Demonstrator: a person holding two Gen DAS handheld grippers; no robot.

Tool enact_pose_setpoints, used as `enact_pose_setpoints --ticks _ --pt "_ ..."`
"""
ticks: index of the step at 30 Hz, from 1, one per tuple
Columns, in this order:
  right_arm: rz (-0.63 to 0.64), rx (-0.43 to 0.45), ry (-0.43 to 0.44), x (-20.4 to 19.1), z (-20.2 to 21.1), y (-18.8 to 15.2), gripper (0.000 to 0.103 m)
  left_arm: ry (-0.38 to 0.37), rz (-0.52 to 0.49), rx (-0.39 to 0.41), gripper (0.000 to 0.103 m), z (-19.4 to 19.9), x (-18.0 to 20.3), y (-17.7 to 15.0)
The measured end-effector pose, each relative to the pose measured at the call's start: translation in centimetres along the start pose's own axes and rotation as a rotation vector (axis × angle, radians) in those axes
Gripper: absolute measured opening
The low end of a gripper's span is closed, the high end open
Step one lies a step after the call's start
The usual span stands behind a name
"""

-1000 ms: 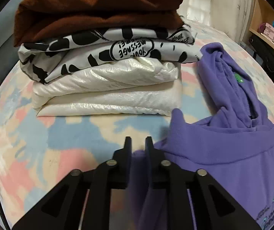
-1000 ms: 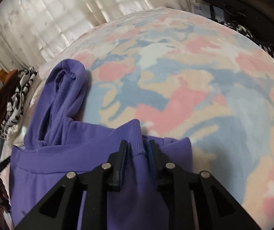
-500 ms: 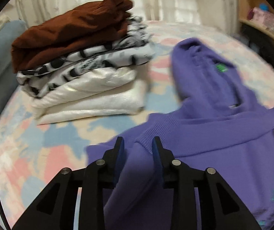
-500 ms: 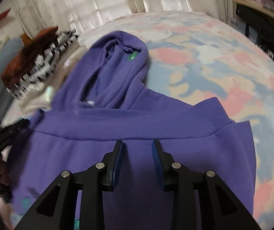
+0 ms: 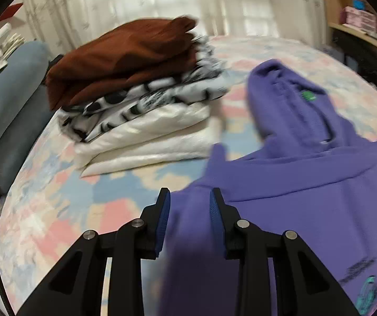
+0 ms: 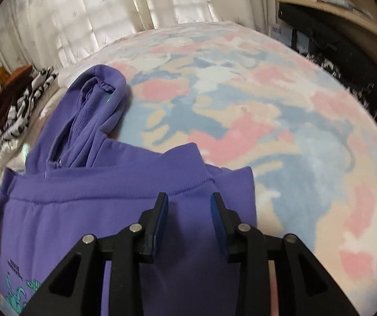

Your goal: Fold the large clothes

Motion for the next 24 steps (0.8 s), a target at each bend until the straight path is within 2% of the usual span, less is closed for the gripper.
enact_pose_setpoints --ticks 3,4,7,9,10,11,12,15,17,20,24 --pt "0.034 -0.010 0.039 -1.7 1.1 -1.1 0.033 -0.049 -0.031 0.029 0.042 0.6 2.6 0.8" --pt "0.044 -0.012 0.049 -2.1 1.3 -1.4 0.033 -0.063 -0.042 0.029 0.042 0.3 3.5 0.9" --pt "0.089 -0.036 0.071 -3.1 1.1 -2.9 0.034 -0.089 -0.108 -0.035 0.042 -2.0 6.0 0.0" --pt "0.104 -0.043 0.046 -2.5 0.2 -3.6 0.037 -0.031 -0.142 -0.086 0.042 -4.0 6.1 -0.9" --pt "0.109 -0.027 0.040 -1.9 0.1 -3.7 0.038 -0.006 -0.133 -0.086 0.043 -4.6 5.4 -1.2" --pt "0.129 0.007 -0.009 -0.8 0.0 -3.5 0.038 0.012 -0.117 -0.080 0.048 -4.9 4.6 -1.2" --pt "0.148 0.022 -0.027 -0.2 0.0 -3.4 0.036 0.033 -0.107 -0.079 0.047 -5.0 4.0 -1.3" --pt "0.164 0.031 0.006 1.1 0.7 -3.6 0.033 0.185 -0.096 -0.143 0.045 -5.7 1.0 -2.2" --pt "0.166 0.031 -0.006 1.3 1.8 -3.8 0.033 0.140 -0.044 -0.143 0.045 -5.3 -0.4 -2.8" --pt "0.137 0.046 -0.045 1.9 4.1 -4.5 0.036 0.116 -0.004 -0.134 0.045 -2.8 -1.8 -4.1" --pt "0.052 0.013 0.069 1.6 7.3 -6.7 0.036 0.020 0.057 -0.104 0.045 2.0 -1.8 -6.7"
Point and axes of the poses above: each gripper's, at about its wrist camera, not at the fingertips, and z roughly against the way its jaws point, x to its right, y to its top, the point moved 7 cm from there along -z, roughly the way its jaws point, and after that the axes turned 14 degrees about -z, right-handed, at the moved point
